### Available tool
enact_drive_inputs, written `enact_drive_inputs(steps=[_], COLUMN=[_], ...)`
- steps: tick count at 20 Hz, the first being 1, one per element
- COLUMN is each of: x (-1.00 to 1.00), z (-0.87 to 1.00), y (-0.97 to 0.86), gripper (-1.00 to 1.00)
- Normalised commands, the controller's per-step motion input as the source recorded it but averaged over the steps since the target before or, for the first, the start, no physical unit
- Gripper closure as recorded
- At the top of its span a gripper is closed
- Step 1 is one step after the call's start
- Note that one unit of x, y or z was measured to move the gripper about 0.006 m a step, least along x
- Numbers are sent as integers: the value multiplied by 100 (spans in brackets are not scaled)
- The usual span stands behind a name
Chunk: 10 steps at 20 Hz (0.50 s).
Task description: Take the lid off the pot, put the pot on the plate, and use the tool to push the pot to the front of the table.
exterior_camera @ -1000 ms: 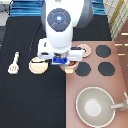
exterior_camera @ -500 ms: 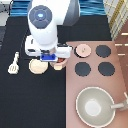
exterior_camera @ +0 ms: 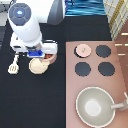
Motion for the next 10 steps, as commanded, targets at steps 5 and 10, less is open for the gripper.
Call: enact_drive_inputs(steps=[5,10], x=[-63,-28], z=[-23,-39], y=[-80,-83], gripper=[100,100])
